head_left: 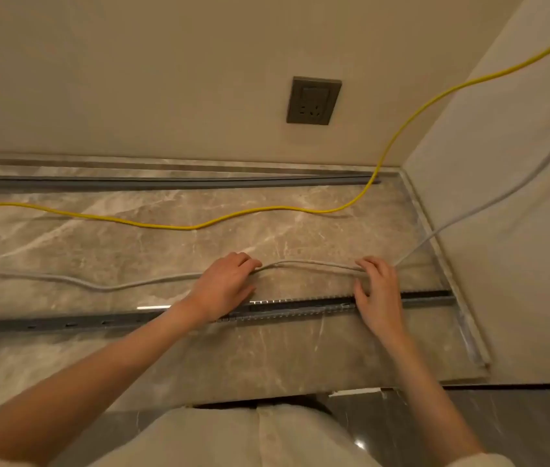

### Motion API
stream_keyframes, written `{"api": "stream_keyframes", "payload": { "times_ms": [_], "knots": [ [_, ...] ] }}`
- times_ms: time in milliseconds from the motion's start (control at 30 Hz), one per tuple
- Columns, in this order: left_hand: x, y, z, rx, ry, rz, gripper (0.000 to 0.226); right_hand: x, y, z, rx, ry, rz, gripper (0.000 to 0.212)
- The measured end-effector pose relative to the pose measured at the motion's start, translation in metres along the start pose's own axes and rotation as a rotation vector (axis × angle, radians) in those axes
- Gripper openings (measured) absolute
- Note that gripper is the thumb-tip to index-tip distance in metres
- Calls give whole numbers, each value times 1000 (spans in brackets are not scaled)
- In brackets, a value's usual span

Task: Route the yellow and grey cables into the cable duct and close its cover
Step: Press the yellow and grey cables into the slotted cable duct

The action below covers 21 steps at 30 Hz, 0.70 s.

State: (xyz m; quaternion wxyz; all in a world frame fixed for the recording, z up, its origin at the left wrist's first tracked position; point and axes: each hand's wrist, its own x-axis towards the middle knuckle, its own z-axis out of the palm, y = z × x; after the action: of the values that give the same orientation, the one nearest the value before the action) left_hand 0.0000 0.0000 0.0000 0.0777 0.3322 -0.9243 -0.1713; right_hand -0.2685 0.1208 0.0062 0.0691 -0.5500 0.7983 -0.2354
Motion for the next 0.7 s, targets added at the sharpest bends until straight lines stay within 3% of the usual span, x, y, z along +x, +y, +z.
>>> {"api": "stream_keyframes", "payload": {
  "times_ms": [167,367,533,700],
  "knots": [
    [12,-1,6,-4,27,-53,34,-1,7,1,-57,-72,25,35],
    [13,-7,11,-11,102,-193,22,9,3,7,-60,-44,86,26],
    [7,3,0,-103,178,-122,19,11,-4,4,-7,125,82,20],
    [-11,11,-22,-182,289,-9,12,-2,-6,-1,243,209,63,16]
  ]
}}
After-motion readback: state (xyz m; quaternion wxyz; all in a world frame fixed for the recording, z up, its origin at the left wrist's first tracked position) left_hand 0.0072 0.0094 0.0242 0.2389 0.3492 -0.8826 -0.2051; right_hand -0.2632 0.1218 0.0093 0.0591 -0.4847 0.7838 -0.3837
